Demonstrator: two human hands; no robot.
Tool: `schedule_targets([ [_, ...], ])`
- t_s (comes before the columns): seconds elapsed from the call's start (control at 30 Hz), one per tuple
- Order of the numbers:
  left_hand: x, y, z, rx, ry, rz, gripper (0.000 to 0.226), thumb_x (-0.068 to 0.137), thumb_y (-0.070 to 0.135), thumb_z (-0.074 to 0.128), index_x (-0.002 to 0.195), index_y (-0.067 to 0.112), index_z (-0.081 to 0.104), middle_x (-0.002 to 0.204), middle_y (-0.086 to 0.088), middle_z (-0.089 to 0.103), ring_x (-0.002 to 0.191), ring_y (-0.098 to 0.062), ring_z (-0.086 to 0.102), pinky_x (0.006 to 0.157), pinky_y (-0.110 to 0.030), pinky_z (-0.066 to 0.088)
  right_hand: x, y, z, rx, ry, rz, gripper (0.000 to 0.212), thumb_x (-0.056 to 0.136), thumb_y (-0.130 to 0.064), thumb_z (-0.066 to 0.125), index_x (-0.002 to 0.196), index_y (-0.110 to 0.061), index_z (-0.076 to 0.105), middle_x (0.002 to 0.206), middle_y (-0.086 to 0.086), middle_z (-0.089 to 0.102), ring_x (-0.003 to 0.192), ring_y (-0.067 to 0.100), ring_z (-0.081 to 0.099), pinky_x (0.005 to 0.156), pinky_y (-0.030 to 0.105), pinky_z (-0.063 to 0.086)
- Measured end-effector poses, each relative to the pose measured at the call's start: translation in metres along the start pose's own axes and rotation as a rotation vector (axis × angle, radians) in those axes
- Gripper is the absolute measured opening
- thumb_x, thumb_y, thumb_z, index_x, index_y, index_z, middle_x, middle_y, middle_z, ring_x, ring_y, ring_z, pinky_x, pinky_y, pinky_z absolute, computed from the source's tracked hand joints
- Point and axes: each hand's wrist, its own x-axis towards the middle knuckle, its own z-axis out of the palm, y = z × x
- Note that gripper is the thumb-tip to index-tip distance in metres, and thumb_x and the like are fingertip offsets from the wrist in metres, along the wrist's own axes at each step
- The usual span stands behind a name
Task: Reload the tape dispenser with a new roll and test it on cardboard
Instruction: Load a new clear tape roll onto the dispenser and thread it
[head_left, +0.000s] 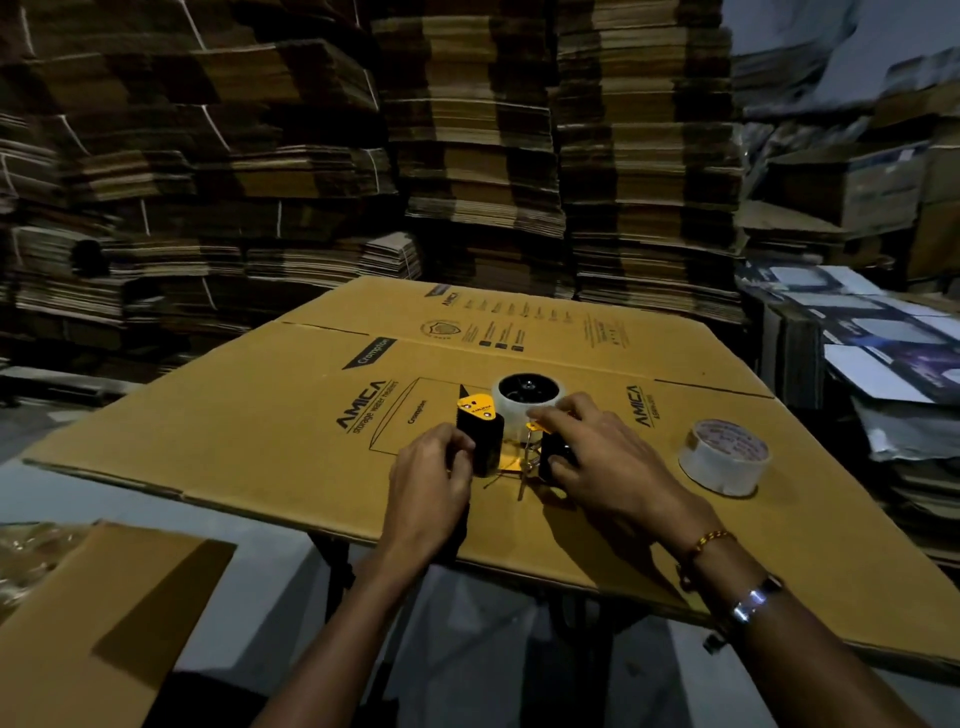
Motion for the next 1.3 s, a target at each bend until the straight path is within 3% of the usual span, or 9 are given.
schedule_targets([
  [0.07,-0.007,-0.001,0.004,0.04,-0.014,0.026,0.003,0.092,0.019,0.06,0.095,0.02,0.062,0.094,0.005,0.065,0.088,-0.014,0.061,0.078,-0.042,0.055,0.002,0.001,0.0,0.022,-0.008,-0.006,0.06,0.093,-0.029,0.055,0.147,-0.039,0.03,0.147,-0.005,0.034,0.123,0.023,0.045,0.096,0.038,0.046],
  [0.23,-0.011,0.005,0.012,0.164,-0.032,0.029,0.021,0.089,0.041,0.065,0.098,0.022,0.061,0.097,0.008,0.062,0.089,-0.013,0.058,0.074,-0.035,0.052,0.004,0.004,0.002,0.028,-0.013,-0.013,0.059,0.092,-0.027,0.055,0.146,-0.036,0.034,0.146,-0.005,0.037,0.124,0.023,0.046,0.098,0.037,0.045],
  [0.37,-0.007,0.01,0.015,0.175,-0.015,0.017,0.005,0.093,0.029,0.062,0.09,0.026,0.061,0.093,0.008,0.063,0.086,-0.013,0.059,0.069,-0.034,0.049,0.002,0.004,0.003,0.057,-0.005,-0.066,0.055,0.093,-0.026,0.054,0.144,-0.038,0.037,0.147,-0.011,0.036,0.126,0.02,0.04,0.101,0.036,0.04],
  [0.53,-0.006,0.003,0.012,0.153,0.01,0.021,0.005,0.093,0.025,0.063,0.095,0.02,0.064,0.097,0.006,0.056,0.093,-0.012,0.051,0.077,-0.031,0.046,-0.002,0.008,0.003,0.065,-0.008,-0.147,0.039,0.101,-0.042,0.041,0.14,-0.046,0.038,0.144,-0.018,0.04,0.132,0.014,0.029,0.103,0.038,0.04],
  [0.73,-0.007,0.002,0.01,0.076,0.021,0.012,0.005,0.09,0.021,0.068,0.09,0.016,0.067,0.103,0.004,0.049,0.087,-0.011,0.056,0.075,-0.028,0.056,0.007,0.009,0.001,0.015,-0.02,-0.161,0.036,0.102,-0.04,0.04,0.138,-0.043,0.045,0.136,-0.014,0.047,0.125,0.013,0.035,0.099,0.035,0.039],
  [0.93,-0.009,0.001,0.006,0.091,0.046,0.031,0.004,0.091,0.016,0.066,0.091,0.013,0.067,0.102,0.004,0.056,0.081,-0.006,0.049,0.067,-0.016,0.04,0.013,0.013,0.001,0.026,-0.044,-0.155,0.039,0.1,-0.038,0.044,0.139,-0.04,0.049,0.13,-0.012,0.05,0.118,0.015,0.04,0.095,0.032,0.037],
  [1.07,-0.009,-0.001,-0.001,0.02,0.015,0.069,0.001,0.09,0.01,0.066,0.089,0.01,0.067,0.102,-0.002,0.064,0.087,-0.015,0.061,0.079,-0.042,0.056,0.014,0.013,-0.001,0.031,-0.051,-0.163,0.039,0.099,-0.036,0.048,0.137,-0.037,0.052,0.127,-0.008,0.053,0.114,0.018,0.044,0.096,0.037,0.04],
  [1.2,-0.011,0.002,-0.015,-0.025,-0.084,0.076,0.008,0.09,0.007,0.065,0.084,0.012,0.064,0.114,-0.009,0.068,0.106,-0.021,0.065,0.086,-0.046,0.057,0.015,0.014,0.0,0.046,-0.065,-0.169,0.041,0.097,-0.04,0.047,0.137,-0.036,0.053,0.128,-0.007,0.053,0.114,0.018,0.045,0.096,0.041,0.044],
  [1.3,-0.014,0.003,-0.027,0.003,-0.11,0.102,0.02,0.09,0.009,0.065,0.077,0.021,0.056,0.125,-0.002,0.062,0.113,-0.018,0.06,0.093,-0.046,0.054,0.015,0.015,0.002,0.069,-0.068,-0.153,0.04,0.098,-0.039,0.048,0.138,-0.038,0.051,0.129,-0.01,0.051,0.116,0.018,0.043,0.098,0.043,0.044],
])
